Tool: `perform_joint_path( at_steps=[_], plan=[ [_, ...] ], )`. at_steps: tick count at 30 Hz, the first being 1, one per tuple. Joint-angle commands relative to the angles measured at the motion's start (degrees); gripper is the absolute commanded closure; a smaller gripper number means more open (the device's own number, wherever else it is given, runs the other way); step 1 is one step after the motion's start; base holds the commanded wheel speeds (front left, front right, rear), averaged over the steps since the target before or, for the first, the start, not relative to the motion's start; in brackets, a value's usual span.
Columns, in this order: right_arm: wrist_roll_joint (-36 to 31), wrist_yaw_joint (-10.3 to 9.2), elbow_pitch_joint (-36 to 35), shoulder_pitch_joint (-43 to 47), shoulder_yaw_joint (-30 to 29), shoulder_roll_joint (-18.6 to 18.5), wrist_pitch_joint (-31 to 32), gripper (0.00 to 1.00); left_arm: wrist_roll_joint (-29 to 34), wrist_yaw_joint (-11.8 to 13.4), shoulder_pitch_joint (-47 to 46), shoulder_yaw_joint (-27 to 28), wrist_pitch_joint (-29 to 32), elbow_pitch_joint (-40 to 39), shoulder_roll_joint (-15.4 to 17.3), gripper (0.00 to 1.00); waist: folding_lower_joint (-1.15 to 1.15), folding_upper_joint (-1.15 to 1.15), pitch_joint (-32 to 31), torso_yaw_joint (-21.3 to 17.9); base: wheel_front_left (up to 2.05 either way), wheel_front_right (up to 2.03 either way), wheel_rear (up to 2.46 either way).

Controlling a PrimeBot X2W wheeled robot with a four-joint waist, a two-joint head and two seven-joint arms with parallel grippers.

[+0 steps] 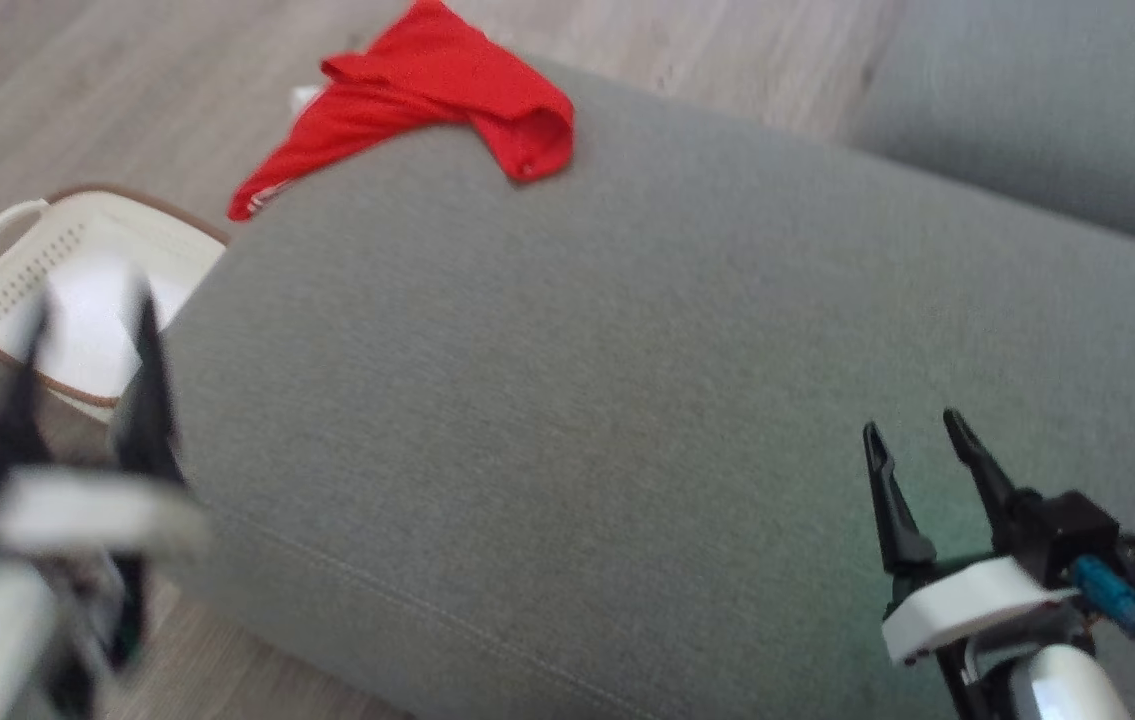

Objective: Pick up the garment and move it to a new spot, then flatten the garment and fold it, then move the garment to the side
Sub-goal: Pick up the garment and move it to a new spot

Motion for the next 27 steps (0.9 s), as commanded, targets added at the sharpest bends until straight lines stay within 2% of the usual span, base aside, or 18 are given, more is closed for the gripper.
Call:
perform_joint_path(
  at_steps=[1,6,8,10,13,17,22,27],
  plan=[
    [-0.7,0.43,-2.7,-2.4,1.1,-0.3,0.3,0.00,0.6,-0.4,-5.5,3.5,0.4,-2.3,2.7,0.00,0.00,0.00,3.2,-2.2,0.00,0.00,0.00],
    [-4.5,0.43,-9.2,-5.9,0.5,-0.3,3.6,0.00,1.3,-4.5,-22.7,5.5,5.6,0.7,7.3,0.00,0.00,0.00,9.8,-7.0,0.00,0.00,0.00],
    [-6.0,0.43,-11.8,-7.6,1.1,-0.3,5.0,0.00,3.1,-6.9,-29.8,4.5,7.6,3.8,9.1,0.00,0.00,0.00,12.4,-9.3,0.00,0.00,0.00],
    [-7.7,0.43,-14.2,-9.5,1.8,-0.3,6.0,0.00,4.3,-9.0,-36.4,3.2,9.8,7.9,9.6,0.00,0.00,0.00,14.9,-11.7,0.00,0.00,0.00],
    [-9.3,0.43,-18.4,-11.5,1.8,-0.3,7.8,0.00,3.5,-11.0,-45.0,2.7,12.0,14.7,7.8,0.00,0.00,0.00,18.0,-14.9,0.00,0.00,0.00],
    [-10.6,0.43,-23.9,-12.4,2.4,-0.3,10.1,0.00,2.1,-12.3,-52.6,2.8,14.2,24.7,6.0,0.00,0.00,0.00,22.7,-18.8,0.00,0.00,0.00],
    [-11.6,0.43,-29.4,-12.0,3.0,-0.3,12.2,0.00,0.6,-13.0,-57.1,3.3,14.5,36.3,4.1,0.00,0.00,0.00,27.8,-22.5,0.00,0.00,0.00],
    [-12.9,0.43,-33.3,-11.1,2.3,-0.3,13.0,0.00,-0.6,-15.5,-58.0,2.1,13.8,44.8,1.2,0.00,0.00,0.00,31.8,-24.2,0.00,0.00,0.00]
  ],
)
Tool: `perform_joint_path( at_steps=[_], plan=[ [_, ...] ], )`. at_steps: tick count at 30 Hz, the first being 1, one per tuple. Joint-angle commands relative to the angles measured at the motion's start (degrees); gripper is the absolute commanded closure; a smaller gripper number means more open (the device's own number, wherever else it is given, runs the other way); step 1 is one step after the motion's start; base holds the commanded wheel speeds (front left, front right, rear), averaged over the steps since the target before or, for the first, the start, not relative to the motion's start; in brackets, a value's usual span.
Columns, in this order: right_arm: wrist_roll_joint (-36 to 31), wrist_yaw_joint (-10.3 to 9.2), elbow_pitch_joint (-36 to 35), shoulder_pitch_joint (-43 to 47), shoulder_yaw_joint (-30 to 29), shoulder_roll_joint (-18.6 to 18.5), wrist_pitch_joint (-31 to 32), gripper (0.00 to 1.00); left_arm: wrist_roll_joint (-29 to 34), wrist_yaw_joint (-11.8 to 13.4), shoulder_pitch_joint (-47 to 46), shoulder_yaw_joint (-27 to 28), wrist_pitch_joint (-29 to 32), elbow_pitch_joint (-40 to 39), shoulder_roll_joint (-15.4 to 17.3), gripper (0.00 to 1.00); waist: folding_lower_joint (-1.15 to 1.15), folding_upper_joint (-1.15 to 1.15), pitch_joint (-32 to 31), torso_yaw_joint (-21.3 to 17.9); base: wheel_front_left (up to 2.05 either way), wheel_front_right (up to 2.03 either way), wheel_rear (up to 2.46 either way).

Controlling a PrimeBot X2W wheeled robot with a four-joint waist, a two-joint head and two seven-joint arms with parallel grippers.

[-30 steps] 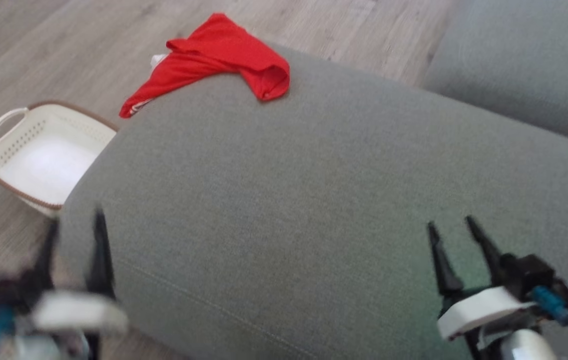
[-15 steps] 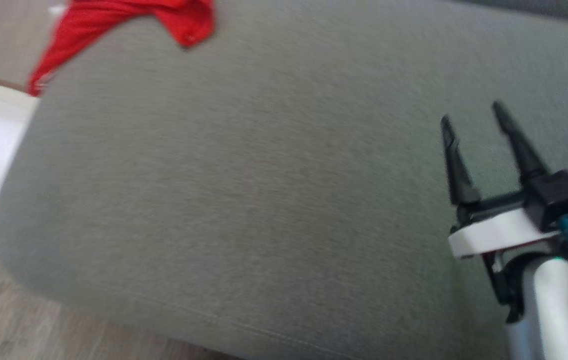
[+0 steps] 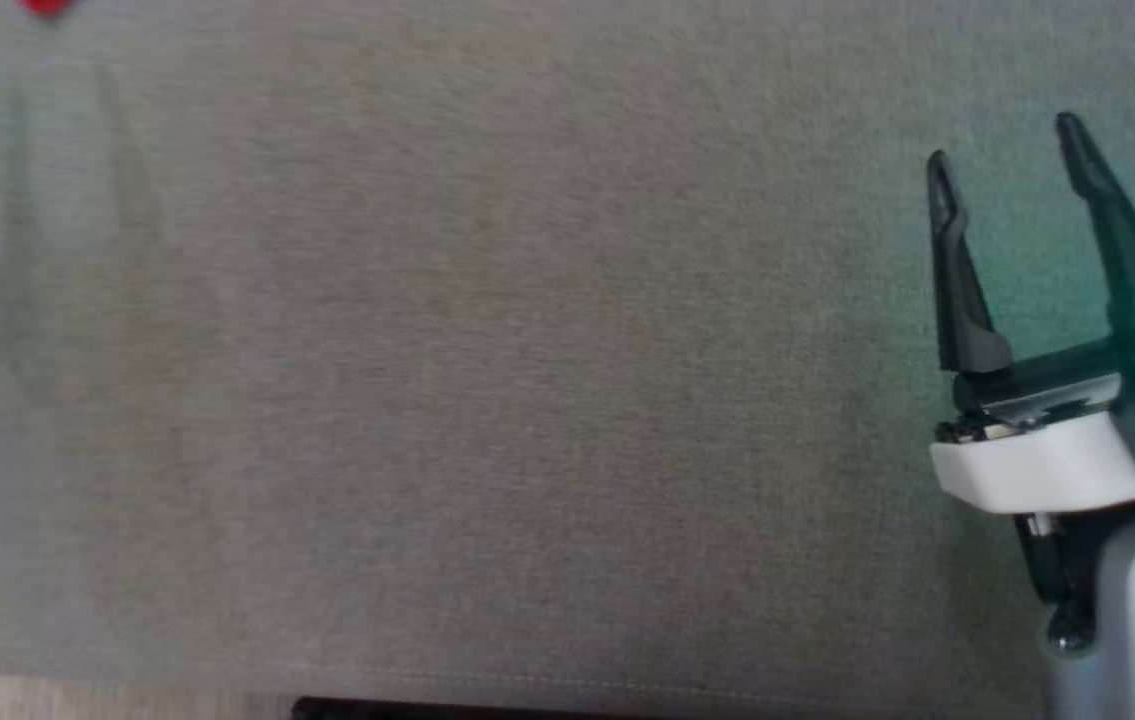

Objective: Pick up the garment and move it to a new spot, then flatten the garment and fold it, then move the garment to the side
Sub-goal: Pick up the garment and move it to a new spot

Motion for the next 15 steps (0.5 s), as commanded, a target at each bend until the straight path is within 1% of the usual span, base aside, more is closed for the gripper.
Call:
perform_joint_path(
  at_steps=[1,7,10,15],
  plan=[
    [-0.8,0.43,-3.3,-0.2,0.9,-0.1,0.5,0.00,-0.6,-0.9,-2.9,1.5,-0.5,1.1,2.2,0.00,-0.02,0.00,4.8,-3.4,0.00,0.00,0.00],
    [-1.6,0.43,-5.4,0.4,0.2,-0.1,1.0,0.00,-0.9,-4.3,-5.6,0.1,-1.4,8.9,0.5,0.00,-0.02,0.00,8.1,-4.6,0.00,0.00,0.00],
    [-1.7,0.43,-5.7,0.6,0.2,-0.1,0.9,0.00,-0.6,-4.2,-6.4,-0.5,-0.9,12.3,0.1,0.00,-0.02,0.00,8.7,-5.0,0.00,0.00,0.00],
    [-1.6,0.43,-5.7,0.5,0.1,-0.1,0.9,0.00,-0.6,-3.4,-7.1,-0.9,0.6,16.9,-0.4,0.00,-0.02,0.00,9.1,-5.1,0.00,0.00,0.00]
  ],
)
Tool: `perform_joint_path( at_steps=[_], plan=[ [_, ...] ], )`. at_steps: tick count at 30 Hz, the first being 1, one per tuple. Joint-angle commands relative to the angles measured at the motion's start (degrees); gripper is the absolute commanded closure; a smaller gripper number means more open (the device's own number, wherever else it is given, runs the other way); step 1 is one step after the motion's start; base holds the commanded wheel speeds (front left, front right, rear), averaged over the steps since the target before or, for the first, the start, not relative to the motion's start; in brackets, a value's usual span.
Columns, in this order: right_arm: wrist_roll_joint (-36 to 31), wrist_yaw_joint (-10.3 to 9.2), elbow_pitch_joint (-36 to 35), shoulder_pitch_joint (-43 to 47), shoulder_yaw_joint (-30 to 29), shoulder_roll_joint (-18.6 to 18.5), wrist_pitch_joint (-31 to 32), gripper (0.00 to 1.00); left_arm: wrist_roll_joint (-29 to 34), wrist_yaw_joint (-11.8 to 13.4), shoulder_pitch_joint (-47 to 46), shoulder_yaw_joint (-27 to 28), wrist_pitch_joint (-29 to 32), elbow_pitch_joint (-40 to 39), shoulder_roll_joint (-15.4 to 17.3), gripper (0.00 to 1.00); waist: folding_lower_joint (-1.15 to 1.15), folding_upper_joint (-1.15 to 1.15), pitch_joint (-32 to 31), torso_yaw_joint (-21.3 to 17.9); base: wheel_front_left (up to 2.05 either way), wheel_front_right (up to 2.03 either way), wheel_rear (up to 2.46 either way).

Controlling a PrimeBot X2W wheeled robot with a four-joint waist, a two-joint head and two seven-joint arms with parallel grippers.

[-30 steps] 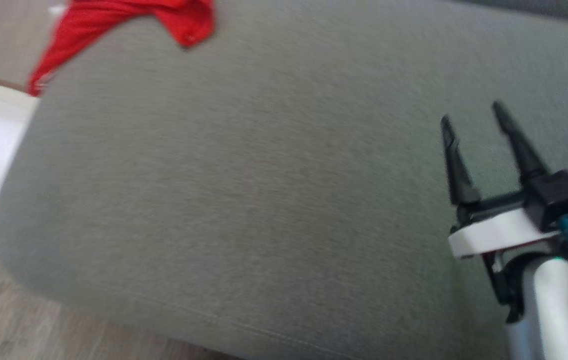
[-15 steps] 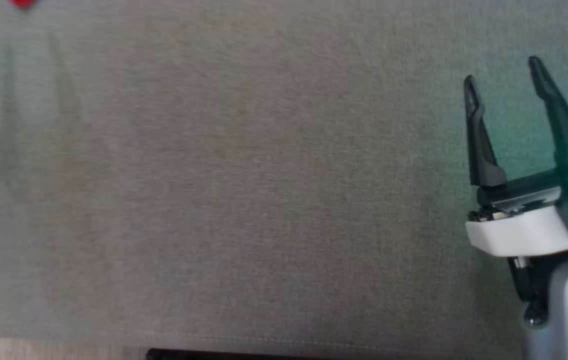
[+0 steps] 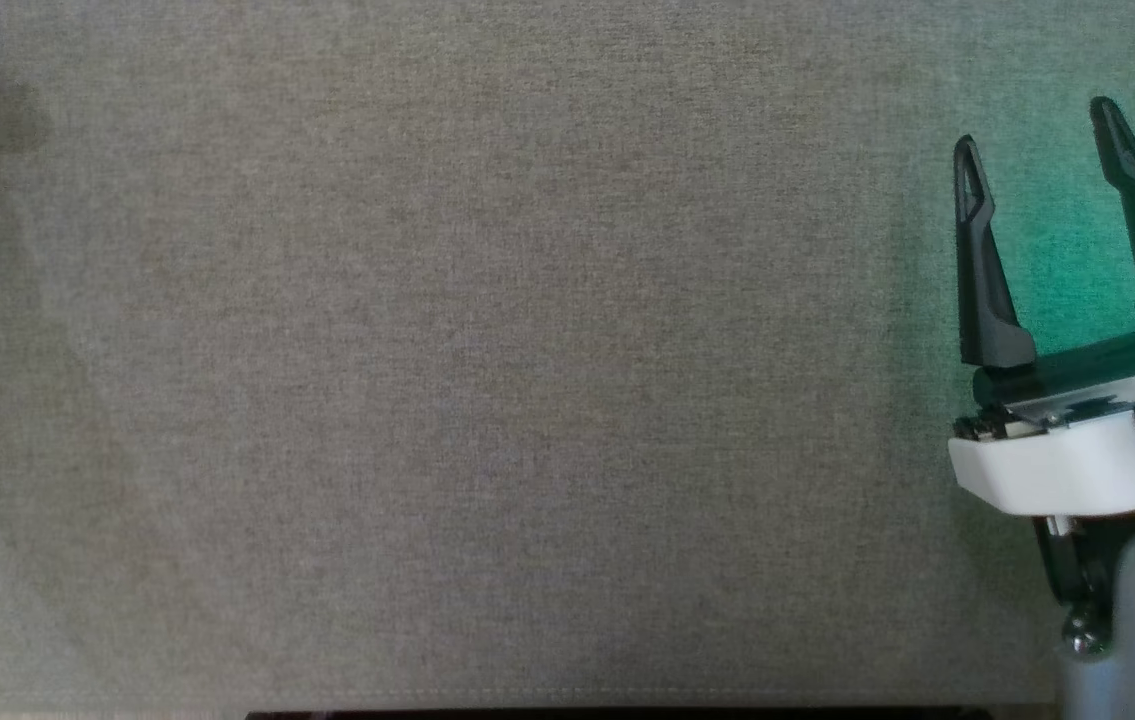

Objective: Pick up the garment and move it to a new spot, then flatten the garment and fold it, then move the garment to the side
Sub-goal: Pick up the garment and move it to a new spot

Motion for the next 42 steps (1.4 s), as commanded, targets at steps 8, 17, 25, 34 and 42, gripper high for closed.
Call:
perform_joint_path(
  at_steps=[8,17,25,34,42],
  plan=[
    [0.7,0.43,-0.5,-0.7,1.2,-0.1,-1.0,0.00,0.5,-0.8,-2.9,0.1,-2.8,3.6,3.2,1.00,0.00,0.00,-1.8,0.1,0.00,0.00,0.00],
    [4.0,0.43,6.2,-1.5,0.4,-0.1,-4.1,0.00,4.1,-2.9,-7.0,-2.5,-8.0,3.4,6.3,1.00,0.00,0.00,-11.0,-0.4,0.00,0.00,0.00],
    [8.7,0.43,16.9,1.2,-0.7,-0.1,-7.9,0.00,7.1,-5.7,-10.3,-8.7,-5.6,-2.5,3.7,1.00,0.00,0.00,-25.1,-1.9,0.00,0.00,0.00],
    [14.2,0.43,26.2,5.3,1.8,-0.1,-12.1,0.00,3.5,-6.5,-12.3,-13.1,0.1,-10.7,-4.4,1.00,0.00,0.00,-37.6,-5.4,0.00,0.00,0.00],
    [15.9,0.43,29.6,5.5,1.5,-0.1,-13.9,0.00,-2.1,-6.5,-11.2,-14.1,3.6,-17.5,-9.8,1.00,0.00,0.00,-40.3,-5.7,0.00,0.00,0.00]
  ],
)
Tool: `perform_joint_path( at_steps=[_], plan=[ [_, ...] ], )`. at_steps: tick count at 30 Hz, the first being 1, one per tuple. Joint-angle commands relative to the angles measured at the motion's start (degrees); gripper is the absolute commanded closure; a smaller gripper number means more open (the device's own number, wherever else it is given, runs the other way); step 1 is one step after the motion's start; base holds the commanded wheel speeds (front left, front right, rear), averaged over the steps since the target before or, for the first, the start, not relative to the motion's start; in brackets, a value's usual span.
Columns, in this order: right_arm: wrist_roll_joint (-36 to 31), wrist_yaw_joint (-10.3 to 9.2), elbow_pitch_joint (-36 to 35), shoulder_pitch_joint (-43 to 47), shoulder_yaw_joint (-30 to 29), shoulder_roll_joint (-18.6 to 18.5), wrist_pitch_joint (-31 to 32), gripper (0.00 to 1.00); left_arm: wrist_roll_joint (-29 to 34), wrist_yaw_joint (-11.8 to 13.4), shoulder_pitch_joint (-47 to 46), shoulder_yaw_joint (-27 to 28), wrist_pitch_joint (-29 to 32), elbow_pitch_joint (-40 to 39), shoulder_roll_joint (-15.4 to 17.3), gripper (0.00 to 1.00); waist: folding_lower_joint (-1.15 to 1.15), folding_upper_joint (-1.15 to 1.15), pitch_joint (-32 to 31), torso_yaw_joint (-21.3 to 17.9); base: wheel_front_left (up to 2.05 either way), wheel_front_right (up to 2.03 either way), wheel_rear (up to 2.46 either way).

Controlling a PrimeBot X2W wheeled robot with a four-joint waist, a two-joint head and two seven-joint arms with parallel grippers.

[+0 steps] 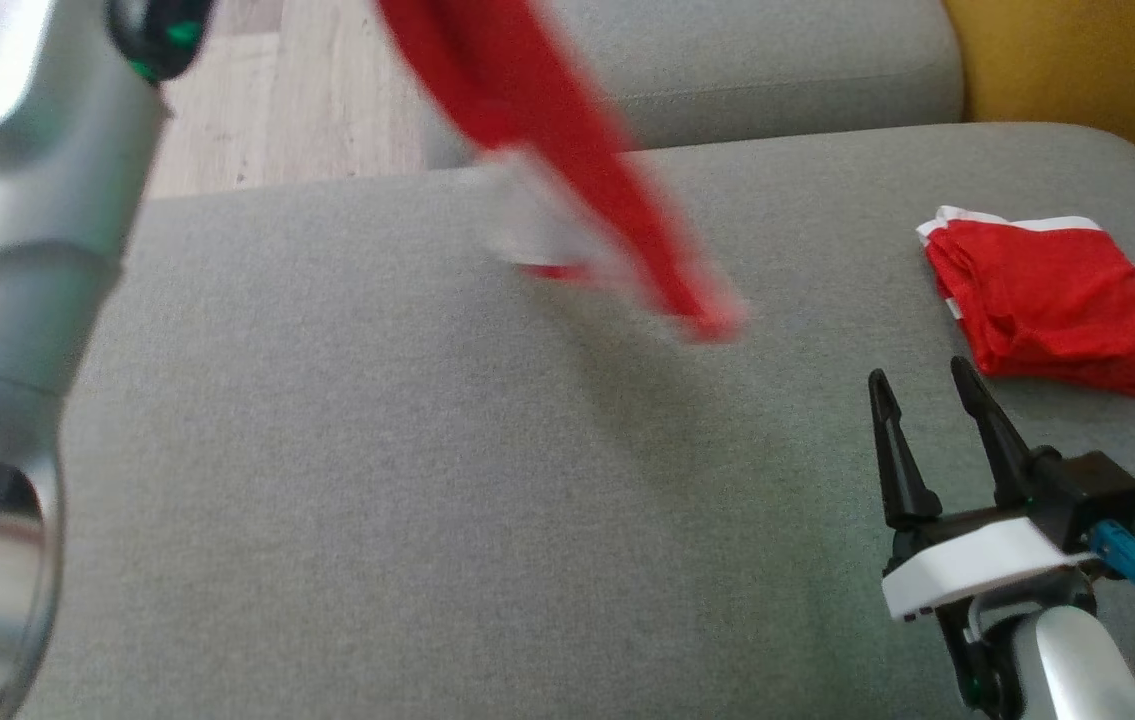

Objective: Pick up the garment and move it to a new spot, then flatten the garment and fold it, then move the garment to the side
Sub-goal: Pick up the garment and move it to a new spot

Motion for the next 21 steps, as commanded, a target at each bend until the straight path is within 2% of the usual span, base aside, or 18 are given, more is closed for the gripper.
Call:
perform_joint_path(
  at_steps=[1,4,10,16,21],
  plan=[
    [0.7,0.43,-1.2,-1.7,1.2,-0.2,-1.0,0.00,-1.0,0.1,-1.9,0.9,0.6,-2.3,1.5,1.00,0.02,-0.01,-0.7,-0.4,0.00,0.00,0.00],
    [1.2,0.43,0.0,-1.5,0.9,-0.2,-1.9,0.00,-2.7,0.2,3.1,0.4,0.5,-4.6,1.2,1.00,0.02,-0.01,-0.4,-0.1,0.00,0.00,0.00],
    [1.7,0.43,1.4,-0.6,0.8,-0.2,-2.8,0.00,-5.5,2.6,20.0,0.2,-2.6,-6.9,3.2,1.00,0.02,-0.01,1.2,0.0,0.00,0.00,0.00],
    [1.0,0.43,2.1,-0.4,-0.6,-0.2,-3.5,0.00,-7.1,5.3,35.9,1.1,-8.4,-3.9,7.1,1.00,0.02,-0.01,3.3,-0.4,0.00,0.00,0.00],
    [0.3,0.43,2.2,-0.7,-1.6,-0.2,-3.6,0.00,-7.7,6.5,41.9,2.1,-12.6,-1.1,8.9,1.00,0.02,-0.01,4.4,-0.3,0.00,0.00,0.00]
  ],
)
